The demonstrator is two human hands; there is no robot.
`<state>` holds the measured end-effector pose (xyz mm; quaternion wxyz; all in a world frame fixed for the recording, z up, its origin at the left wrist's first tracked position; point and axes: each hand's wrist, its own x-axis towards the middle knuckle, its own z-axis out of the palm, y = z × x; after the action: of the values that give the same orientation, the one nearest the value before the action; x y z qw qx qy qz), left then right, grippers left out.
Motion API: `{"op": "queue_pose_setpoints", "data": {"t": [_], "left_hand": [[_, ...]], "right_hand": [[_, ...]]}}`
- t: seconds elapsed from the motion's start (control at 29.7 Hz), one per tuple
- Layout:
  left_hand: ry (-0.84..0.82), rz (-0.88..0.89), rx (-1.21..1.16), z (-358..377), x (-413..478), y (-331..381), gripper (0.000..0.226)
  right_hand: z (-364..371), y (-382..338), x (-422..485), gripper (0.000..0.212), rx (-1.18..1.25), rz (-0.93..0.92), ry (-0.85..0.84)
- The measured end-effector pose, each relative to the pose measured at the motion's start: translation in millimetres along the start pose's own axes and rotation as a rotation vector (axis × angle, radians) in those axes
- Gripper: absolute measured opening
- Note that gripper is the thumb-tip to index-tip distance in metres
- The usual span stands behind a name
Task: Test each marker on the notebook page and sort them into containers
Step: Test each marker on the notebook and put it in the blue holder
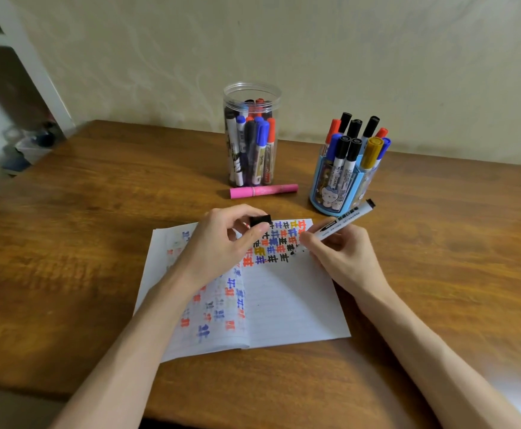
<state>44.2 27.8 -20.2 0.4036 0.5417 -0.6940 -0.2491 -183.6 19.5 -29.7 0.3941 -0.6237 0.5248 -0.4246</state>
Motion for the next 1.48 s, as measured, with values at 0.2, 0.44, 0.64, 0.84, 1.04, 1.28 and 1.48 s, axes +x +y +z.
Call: {"op": "queue_pose_setpoints", "data": {"t": [0.2, 0.44, 0.64, 0.84, 1.04, 1.28, 1.48], "left_hand": [[0.025, -0.022, -0.03, 1.4, -0.5, 0.7, 0.018], [0.024, -0.011, -0.004, 1.0, -1.2, 1.4, 0.016], [0.021, -0.009, 0.022, 1.1, -1.4, 0.0, 0.017], [0.024, 0.003, 0.018, 1.3, -1.3, -0.5, 0.018], [0.027, 0.017, 0.016, 1.3, -1.0, -2.3, 0.018], [0.034, 0.028, 0.004, 1.4, -1.3, -3.2, 0.018], [0.026, 0.034, 0.004, 1.5, -1.2, -3.8, 0.016]], "right_hand": [[4.3, 2.1, -1.5, 0.009, -0.111, -0.068, 0.057], [4.9, 1.5, -2.4, 0.008, -0.142, -0.076, 0.062], [5.1, 4.6, -0.3, 0.013, -0.22, -0.1, 0.085], [3.5, 3.2, -1.1, 0.01, -0.131, -0.072, 0.106], [4.8, 4.9, -0.4, 0.009, -0.139, -0.092, 0.066], [4.1, 6.9, -0.3, 0.014, -0.202, -0.126, 0.057], [3.1, 8.4, 1.0, 0.009, -0.14, -0.11, 0.1]]}}
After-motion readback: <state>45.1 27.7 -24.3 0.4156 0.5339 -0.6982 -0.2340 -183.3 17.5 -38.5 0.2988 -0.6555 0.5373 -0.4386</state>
